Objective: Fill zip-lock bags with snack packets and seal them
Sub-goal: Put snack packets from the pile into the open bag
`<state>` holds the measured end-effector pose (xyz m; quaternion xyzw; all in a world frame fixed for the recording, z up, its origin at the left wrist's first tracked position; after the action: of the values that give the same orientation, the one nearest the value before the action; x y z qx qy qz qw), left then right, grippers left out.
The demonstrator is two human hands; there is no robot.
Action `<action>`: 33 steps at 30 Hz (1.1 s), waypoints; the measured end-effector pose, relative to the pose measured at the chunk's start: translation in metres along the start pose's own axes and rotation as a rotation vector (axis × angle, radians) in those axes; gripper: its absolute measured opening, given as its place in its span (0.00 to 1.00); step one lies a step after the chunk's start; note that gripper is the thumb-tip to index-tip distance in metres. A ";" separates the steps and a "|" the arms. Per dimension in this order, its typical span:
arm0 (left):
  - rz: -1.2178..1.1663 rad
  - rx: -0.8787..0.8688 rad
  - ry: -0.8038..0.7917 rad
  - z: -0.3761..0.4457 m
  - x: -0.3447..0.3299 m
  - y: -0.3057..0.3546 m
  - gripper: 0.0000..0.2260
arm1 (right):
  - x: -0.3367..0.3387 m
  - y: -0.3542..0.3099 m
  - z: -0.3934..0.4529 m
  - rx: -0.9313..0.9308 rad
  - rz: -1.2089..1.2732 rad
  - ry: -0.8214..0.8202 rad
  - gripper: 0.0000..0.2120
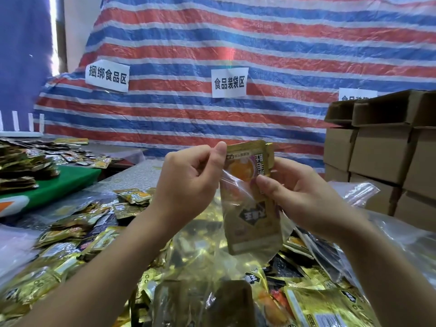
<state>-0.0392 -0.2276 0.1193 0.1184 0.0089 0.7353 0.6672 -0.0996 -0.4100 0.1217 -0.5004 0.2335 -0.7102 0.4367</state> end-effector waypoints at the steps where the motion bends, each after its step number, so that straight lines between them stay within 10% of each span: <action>1: 0.028 0.007 0.003 0.000 0.001 0.000 0.25 | 0.000 0.000 0.000 -0.007 -0.016 0.000 0.15; 14: -0.208 0.365 0.034 0.000 0.000 -0.015 0.23 | 0.004 0.003 0.002 -0.042 -0.004 0.109 0.07; 22: -0.470 0.583 -0.238 -0.001 -0.005 -0.021 0.16 | 0.015 0.008 0.004 -0.100 0.164 0.243 0.08; 33: -0.529 0.563 -0.278 -0.003 -0.011 -0.016 0.16 | 0.018 -0.010 -0.006 -0.149 -0.352 0.060 0.09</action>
<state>-0.0228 -0.2361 0.1114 0.3883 0.1495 0.4842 0.7697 -0.1116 -0.4209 0.1363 -0.5433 0.2072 -0.7708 0.2604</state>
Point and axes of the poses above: each hand's wrist, its own z-axis towards the middle knuckle, its own x-axis out of the back of the hand, y = z × x, the point moved 3 cm from there along z, towards the middle knuckle, and after that the axes turned 11 degrees about -x, right-handed, at the moved point
